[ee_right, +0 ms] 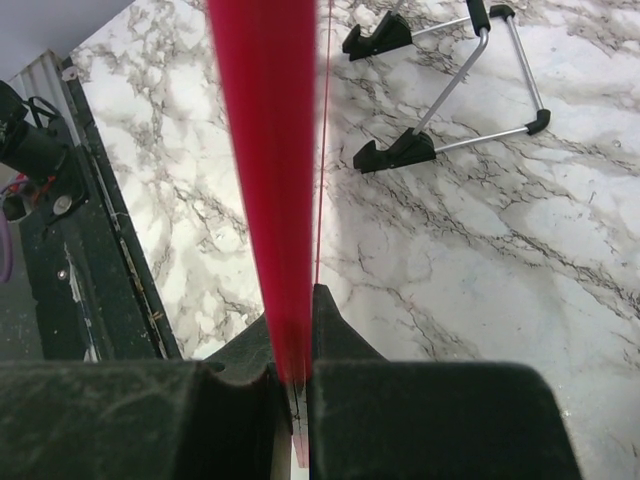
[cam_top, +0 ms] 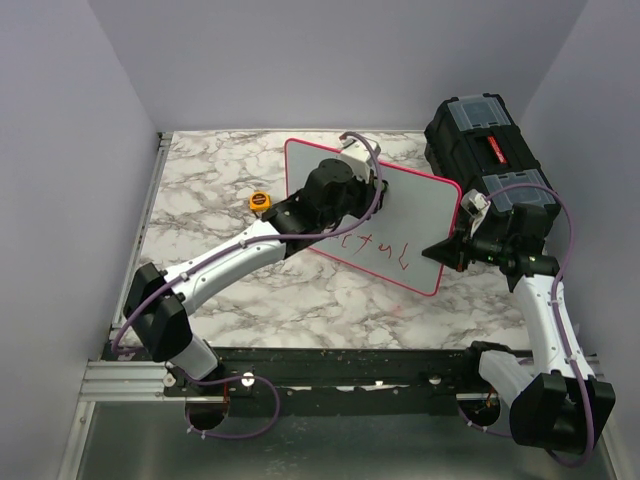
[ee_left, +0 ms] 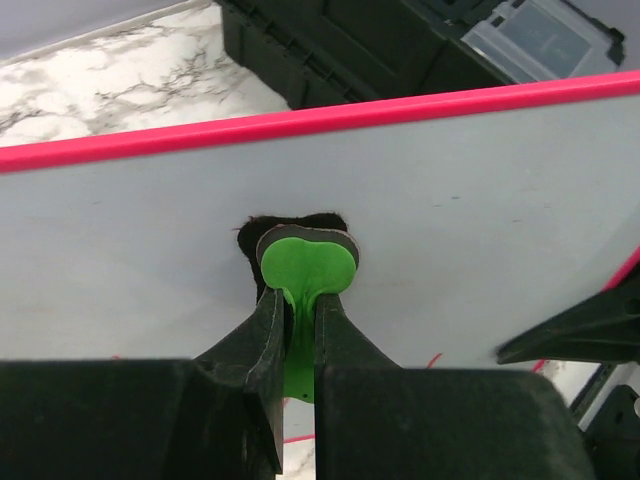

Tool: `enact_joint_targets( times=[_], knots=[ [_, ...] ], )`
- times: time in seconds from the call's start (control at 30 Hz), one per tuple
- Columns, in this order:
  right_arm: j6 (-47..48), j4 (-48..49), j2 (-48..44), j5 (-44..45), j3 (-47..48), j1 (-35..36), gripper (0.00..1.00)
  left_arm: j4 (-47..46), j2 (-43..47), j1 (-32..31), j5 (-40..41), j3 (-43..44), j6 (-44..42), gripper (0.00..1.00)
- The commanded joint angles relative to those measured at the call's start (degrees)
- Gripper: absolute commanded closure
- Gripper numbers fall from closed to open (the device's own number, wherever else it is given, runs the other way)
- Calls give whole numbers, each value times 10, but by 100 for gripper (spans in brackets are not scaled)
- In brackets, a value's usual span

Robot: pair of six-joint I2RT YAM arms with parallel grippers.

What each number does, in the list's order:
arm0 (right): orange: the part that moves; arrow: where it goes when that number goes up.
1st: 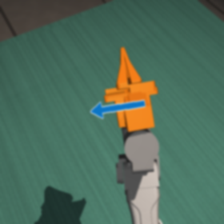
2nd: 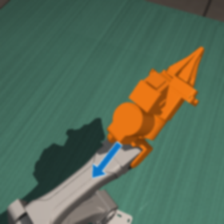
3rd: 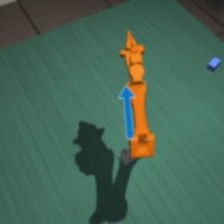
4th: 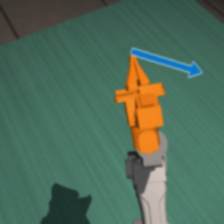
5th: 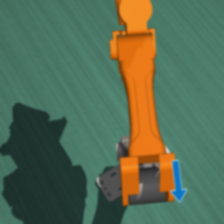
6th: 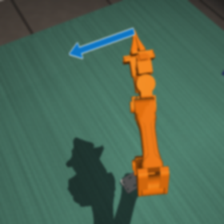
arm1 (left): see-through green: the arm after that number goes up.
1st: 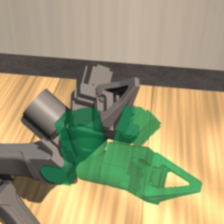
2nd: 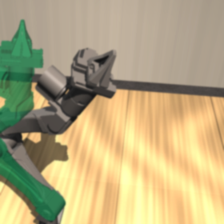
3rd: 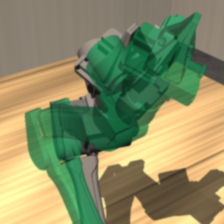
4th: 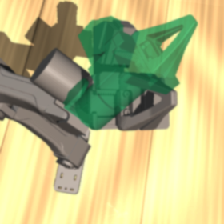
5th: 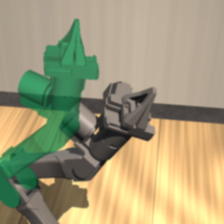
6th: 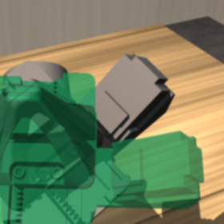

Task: Erase the whiteboard
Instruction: Erase the whiteboard using the whiteboard eraser.

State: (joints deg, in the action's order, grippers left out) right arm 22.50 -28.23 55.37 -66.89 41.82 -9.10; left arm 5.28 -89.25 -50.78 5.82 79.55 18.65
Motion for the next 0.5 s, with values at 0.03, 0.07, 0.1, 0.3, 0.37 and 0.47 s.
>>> enact_joint_targets(
  times=[0.03, 0.07, 0.1, 0.3, 0.37, 0.47],
  knots=[
    [26, 18, -21, -63, 12, 7, 100, 3, 18, 68, 14, -27, -7, 100],
    [26, 18, -22, -63, 12, 6, 99, 3, 22, 74, 15, -30, -7, 100],
    [26, 18, -22, -63, 12, 6, 100, 1, 26, 79, 16, -34, -8, 100],
    [26, 18, -18, -63, 12, 6, 100, -11, 33, 72, 9, -42, 3, 100],
    [26, 19, -18, -62, 12, 6, 100, -17, 56, 52, 11, -40, 4, 100],
    [26, 19, -16, -62, 11, 6, 100, -17, 14, 11, 21, -28, 2, 100]
  ],
)
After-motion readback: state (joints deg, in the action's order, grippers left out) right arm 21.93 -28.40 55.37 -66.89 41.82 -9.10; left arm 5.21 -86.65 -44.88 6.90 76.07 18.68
